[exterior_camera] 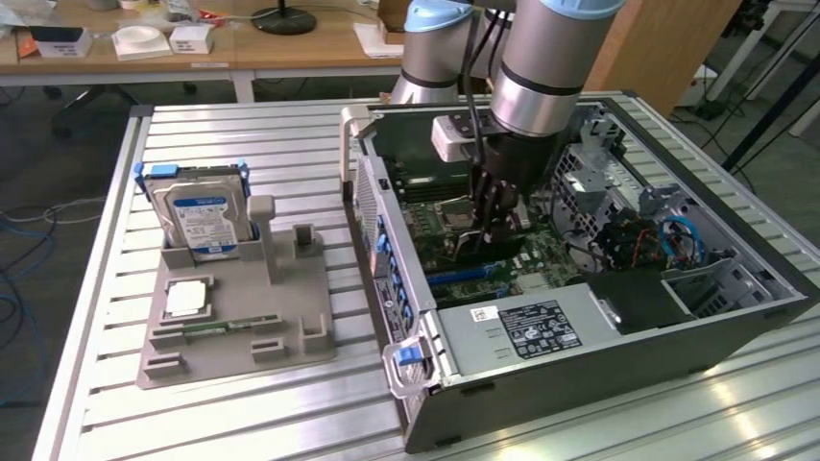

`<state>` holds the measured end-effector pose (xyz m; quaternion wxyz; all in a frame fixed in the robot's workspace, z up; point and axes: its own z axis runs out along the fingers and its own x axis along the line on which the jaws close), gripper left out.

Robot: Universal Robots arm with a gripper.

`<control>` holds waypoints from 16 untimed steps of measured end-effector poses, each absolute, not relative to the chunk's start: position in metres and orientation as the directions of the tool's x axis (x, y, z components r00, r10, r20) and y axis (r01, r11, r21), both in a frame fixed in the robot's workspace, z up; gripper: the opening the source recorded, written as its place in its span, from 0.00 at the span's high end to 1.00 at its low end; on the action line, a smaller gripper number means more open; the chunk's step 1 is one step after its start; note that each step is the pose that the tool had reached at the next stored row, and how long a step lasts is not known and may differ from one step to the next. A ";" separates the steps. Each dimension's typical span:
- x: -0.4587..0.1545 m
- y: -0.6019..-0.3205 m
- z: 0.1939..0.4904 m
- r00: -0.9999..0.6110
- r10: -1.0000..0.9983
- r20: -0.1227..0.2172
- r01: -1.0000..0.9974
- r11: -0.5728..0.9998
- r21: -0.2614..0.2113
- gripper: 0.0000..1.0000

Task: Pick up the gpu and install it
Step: 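Insert the gpu into the slot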

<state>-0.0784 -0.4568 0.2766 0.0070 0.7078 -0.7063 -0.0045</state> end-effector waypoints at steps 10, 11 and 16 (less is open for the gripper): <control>-0.080 -0.457 0.271 0.002 -1.000 0.004 -1.000 -0.002 0.016 0.74; -0.080 -0.457 0.271 0.002 -1.000 0.004 -1.000 -0.002 0.016 0.74; -0.080 -0.457 0.267 0.002 -1.000 0.004 -1.000 -0.002 0.015 0.74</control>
